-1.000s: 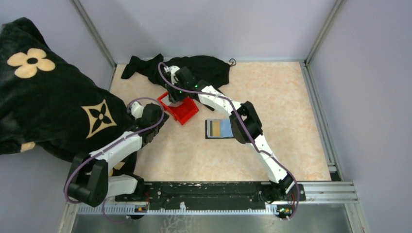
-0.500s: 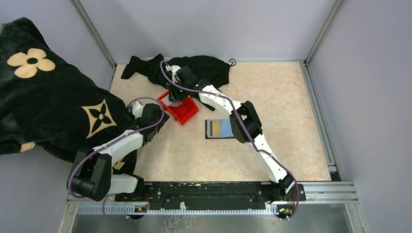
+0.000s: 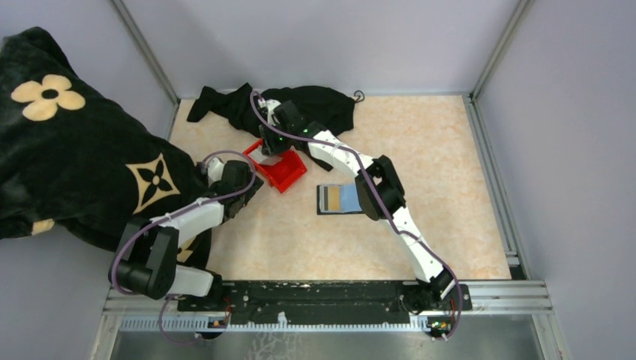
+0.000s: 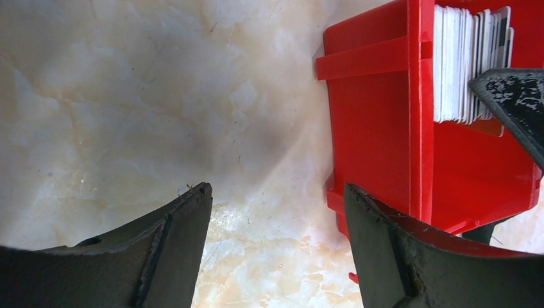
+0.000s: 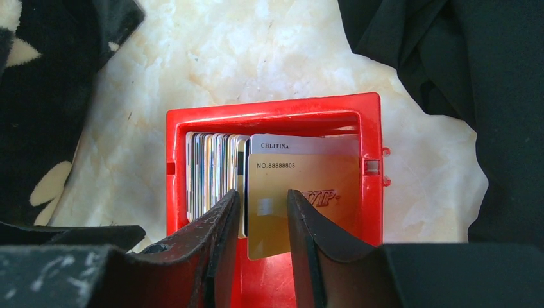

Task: Put the credit cards into the card holder
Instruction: Pick up the credit card from the storage box.

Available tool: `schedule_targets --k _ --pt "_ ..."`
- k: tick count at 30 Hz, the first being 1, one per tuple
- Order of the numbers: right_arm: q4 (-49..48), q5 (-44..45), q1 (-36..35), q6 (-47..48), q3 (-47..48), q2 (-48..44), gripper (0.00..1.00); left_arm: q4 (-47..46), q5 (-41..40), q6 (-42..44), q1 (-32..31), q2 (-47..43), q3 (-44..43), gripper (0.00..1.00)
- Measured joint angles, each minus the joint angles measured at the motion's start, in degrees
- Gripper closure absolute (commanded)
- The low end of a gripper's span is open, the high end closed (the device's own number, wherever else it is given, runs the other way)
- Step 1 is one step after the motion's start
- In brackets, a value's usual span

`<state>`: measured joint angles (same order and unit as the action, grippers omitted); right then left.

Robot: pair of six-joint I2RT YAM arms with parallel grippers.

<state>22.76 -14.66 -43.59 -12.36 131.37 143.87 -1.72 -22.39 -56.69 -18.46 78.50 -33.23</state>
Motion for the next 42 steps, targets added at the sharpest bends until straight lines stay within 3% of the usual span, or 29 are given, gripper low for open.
schedule_targets --k 42 --pt "-0.4 0.0 0.0 -0.9 -1.1 -1.2 0.76 -1.9 1.0 1.1 0.5 3.5 -0.5 0.20"
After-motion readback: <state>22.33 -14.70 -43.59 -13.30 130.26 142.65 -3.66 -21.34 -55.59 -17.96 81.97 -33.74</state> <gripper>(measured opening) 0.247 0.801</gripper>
